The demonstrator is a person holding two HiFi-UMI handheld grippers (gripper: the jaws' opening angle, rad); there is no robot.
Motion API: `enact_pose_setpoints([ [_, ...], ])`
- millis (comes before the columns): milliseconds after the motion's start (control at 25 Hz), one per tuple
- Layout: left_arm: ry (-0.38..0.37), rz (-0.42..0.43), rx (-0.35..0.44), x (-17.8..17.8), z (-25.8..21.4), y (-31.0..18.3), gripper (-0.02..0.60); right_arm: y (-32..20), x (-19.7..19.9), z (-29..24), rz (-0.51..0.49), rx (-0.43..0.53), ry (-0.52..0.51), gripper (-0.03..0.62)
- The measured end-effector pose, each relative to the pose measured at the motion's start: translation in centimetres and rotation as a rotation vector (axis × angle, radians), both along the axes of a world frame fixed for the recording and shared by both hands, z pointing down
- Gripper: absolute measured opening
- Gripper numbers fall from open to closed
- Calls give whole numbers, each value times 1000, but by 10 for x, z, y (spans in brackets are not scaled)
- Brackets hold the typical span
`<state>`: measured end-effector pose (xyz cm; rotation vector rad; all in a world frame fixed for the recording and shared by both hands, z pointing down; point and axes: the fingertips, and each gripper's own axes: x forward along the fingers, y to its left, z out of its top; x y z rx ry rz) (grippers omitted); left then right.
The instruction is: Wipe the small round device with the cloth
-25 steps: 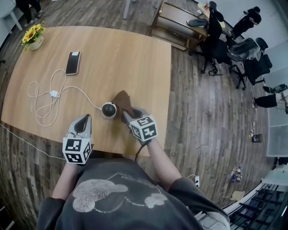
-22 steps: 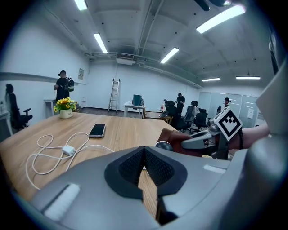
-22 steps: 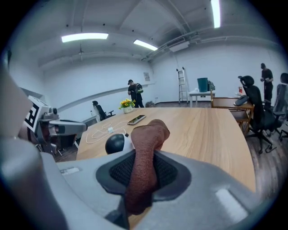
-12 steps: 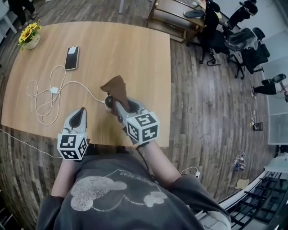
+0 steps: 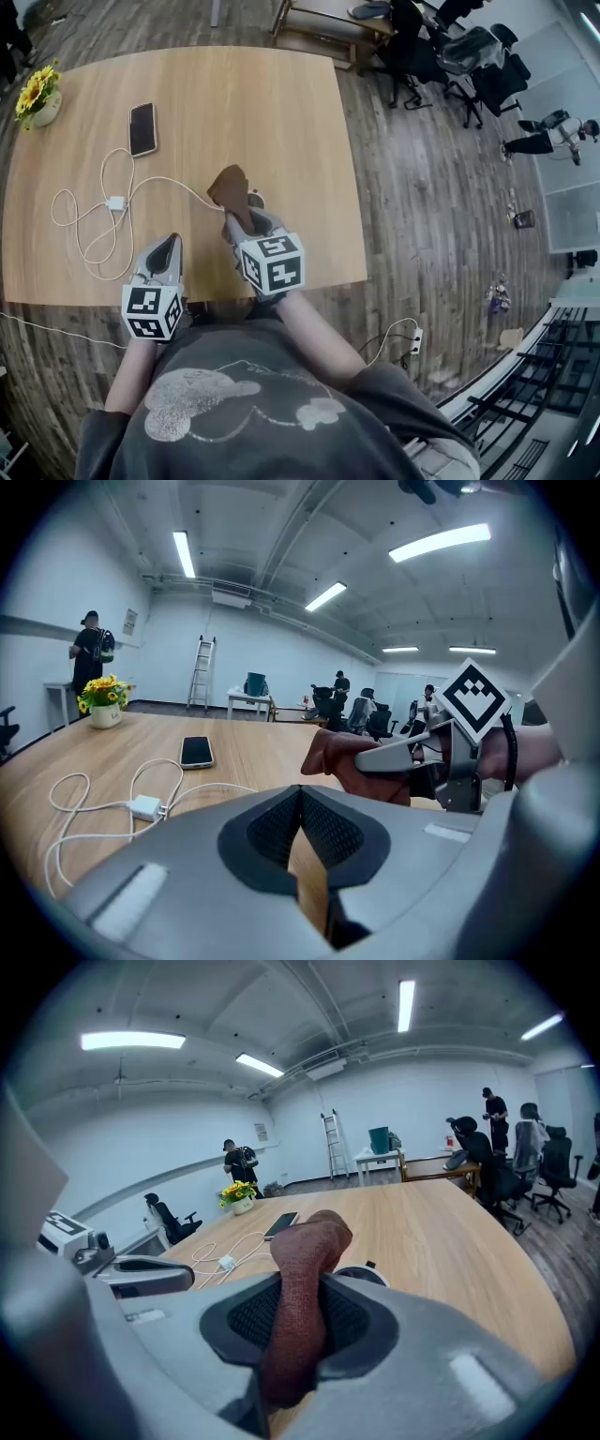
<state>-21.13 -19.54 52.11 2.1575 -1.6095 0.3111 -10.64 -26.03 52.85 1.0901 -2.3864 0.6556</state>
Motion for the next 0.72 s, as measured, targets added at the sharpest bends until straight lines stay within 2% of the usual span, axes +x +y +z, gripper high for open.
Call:
enact_pose_setpoints([
  [200, 11, 27, -10, -14, 6, 7, 18, 11, -10, 23, 67, -46, 25, 84],
  [360, 19, 37, -11, -19, 6, 8, 18, 17, -2, 48, 108, -84, 83, 84],
  [720, 27, 45, -11, -13, 7, 11, 18, 33, 12, 88, 106, -197, 103, 84],
])
